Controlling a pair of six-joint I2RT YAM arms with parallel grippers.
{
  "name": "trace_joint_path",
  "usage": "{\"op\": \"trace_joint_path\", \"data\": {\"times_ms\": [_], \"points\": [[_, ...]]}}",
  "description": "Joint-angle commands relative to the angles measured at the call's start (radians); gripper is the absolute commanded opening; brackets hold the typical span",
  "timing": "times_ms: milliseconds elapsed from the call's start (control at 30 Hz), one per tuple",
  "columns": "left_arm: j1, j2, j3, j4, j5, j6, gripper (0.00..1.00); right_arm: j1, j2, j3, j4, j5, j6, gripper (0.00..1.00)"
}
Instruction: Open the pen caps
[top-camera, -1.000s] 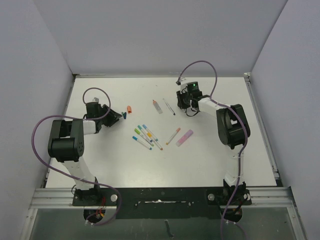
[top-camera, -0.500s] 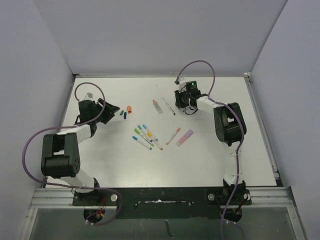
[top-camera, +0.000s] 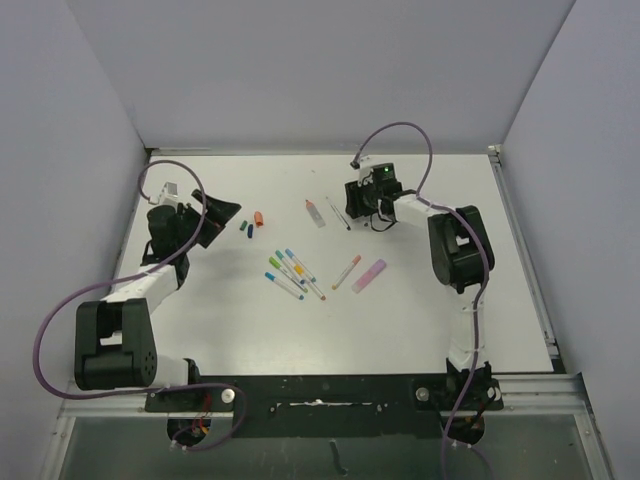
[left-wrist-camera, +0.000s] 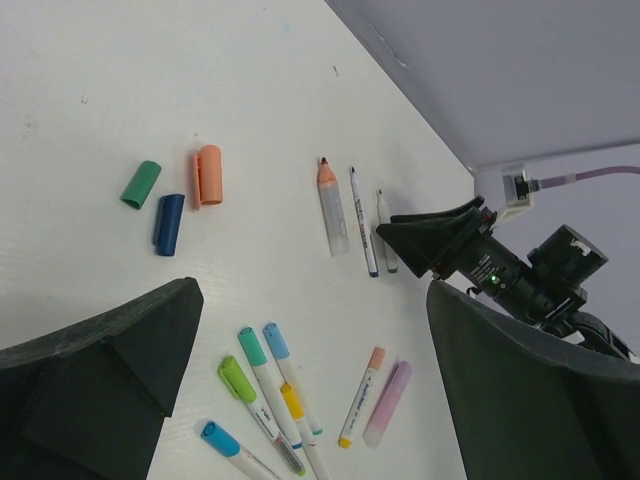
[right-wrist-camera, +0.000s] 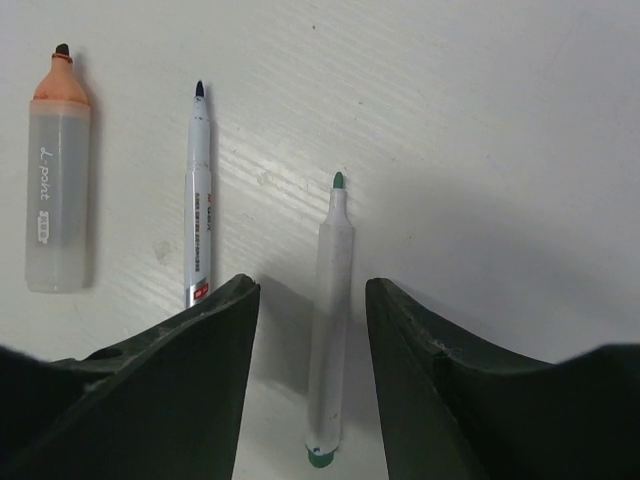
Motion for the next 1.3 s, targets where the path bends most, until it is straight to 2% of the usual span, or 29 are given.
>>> {"op": "trace_joint_path", "data": {"times_ms": [0,233,367,500,800,1267], "points": [[-0.003,-0.038,-0.021,0.139,0.031,-0.037,0.98,0.007,-0.149,-0.065,0.115,0.009,0.032,0.52],[-0.016,-0.002,-0.010,0.141,0.057,-0.017,0.98,0.085,-0.315,-0.126,0.036,0.013,-0.019,0.73],[-0.030,0.020,0.034,0.082,0.062,0.014,0.98,0.188,-0.346,-0.132,-0.075,0.023,-0.059,0.77],[-0.035,0.035,0.043,0.070,0.066,0.019,0.98,0.276,-0.375,-0.188,-0.112,0.057,-0.053,0.76],[-0.035,0.047,0.026,0.082,0.058,0.008,0.98,0.364,-0.366,-0.229,-0.143,0.061,-0.064,0.62],[-0.035,0.055,0.005,0.107,0.060,-0.012,0.98,0.441,-0.320,-0.279,-0.115,0.108,-0.064,0.61]]}}
